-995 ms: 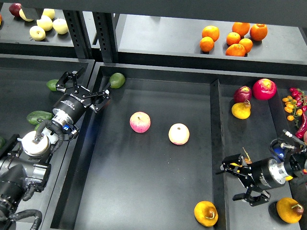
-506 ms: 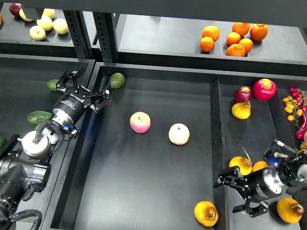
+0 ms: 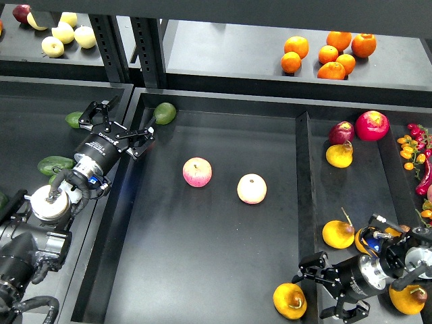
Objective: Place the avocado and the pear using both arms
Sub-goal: 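Lower the right gripper onto the orange-yellow pear and close it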
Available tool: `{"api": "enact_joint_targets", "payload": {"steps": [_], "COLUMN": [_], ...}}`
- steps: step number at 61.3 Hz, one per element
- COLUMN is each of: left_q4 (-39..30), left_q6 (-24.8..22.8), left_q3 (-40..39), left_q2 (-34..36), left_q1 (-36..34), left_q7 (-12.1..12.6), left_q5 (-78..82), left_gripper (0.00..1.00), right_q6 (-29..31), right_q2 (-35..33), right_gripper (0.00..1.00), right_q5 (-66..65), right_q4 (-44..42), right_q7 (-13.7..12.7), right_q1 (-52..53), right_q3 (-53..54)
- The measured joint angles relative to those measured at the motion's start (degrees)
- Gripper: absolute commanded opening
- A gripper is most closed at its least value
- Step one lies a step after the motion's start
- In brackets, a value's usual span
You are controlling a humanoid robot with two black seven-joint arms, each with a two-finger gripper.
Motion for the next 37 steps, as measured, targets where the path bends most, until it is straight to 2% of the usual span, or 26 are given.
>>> {"api": "enact_joint_targets", "payload": {"steps": [25,33,34,37], "left_q4": [-0.06,-0.11,-0.16,-0.25], "left_q6": [0.0,0.0,0.0,0.0], "left_q3": [0.03,0.04,0.04,0.04], "left_q2": [0.0,0.0,0.0,0.0], "left_q1": [0.05,0.16,0.23,0.25], "left_q7": [0.0,0.0,0.0,0.0], "left_q5": [0.0,0.04,0.06,0.07], "left_gripper": [0.99,0.99,0.99,0.99], "right_q6": [0.0,0.0,0.0,0.0], "right_q2": [2.28,2.73,2.89,2.97], "right_gripper": [0.97,0.95,0.91,0.9], "right_q5": [-1.91,-1.99,-2.01,-2.01], "right_q4": [-1.82,-2.34,-2.44,-2.49], "right_q7": [0.0,0.0,0.0,0.0], "right_q1": [-1.81,-1.81,-1.79,-1.77], "right_q3": [0.44,0.57,0.6,0.65]}}
